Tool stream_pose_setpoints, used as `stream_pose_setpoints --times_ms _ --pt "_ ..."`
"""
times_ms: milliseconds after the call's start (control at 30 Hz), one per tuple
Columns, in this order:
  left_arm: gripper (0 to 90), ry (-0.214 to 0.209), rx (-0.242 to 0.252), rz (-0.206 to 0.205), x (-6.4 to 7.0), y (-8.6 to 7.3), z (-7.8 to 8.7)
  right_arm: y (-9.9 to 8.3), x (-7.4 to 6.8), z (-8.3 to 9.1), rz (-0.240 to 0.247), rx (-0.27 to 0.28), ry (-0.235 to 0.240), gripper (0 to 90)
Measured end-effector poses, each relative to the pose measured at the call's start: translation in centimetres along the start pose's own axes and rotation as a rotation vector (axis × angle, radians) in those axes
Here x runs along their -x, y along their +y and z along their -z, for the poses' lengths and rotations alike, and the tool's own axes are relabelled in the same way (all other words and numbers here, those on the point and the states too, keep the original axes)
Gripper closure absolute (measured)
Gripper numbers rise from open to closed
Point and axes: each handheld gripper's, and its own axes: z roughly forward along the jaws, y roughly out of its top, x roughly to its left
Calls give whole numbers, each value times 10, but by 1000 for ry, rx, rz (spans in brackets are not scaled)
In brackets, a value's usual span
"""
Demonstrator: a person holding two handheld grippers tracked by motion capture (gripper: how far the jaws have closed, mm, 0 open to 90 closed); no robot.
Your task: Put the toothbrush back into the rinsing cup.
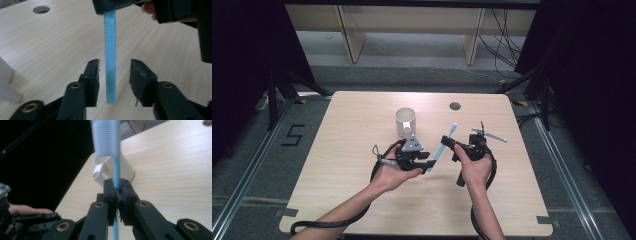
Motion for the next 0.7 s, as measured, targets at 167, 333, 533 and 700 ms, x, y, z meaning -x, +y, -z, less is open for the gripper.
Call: stream_pose_setpoints --times_ms 167,333,533,700 --pt "478 0 21 1 2 0 10 0 -17 0 227 7 -46 858" --pt "489 7 76 22 0 -2 20 1 -40 5 370 28 -23 858" --pt "505 20 136 23 -1 6 35 0 -63 10 507 51 -19 858" --pt "539 38 189 -24 1 8 37 0 -77 12 532 65 2 858"
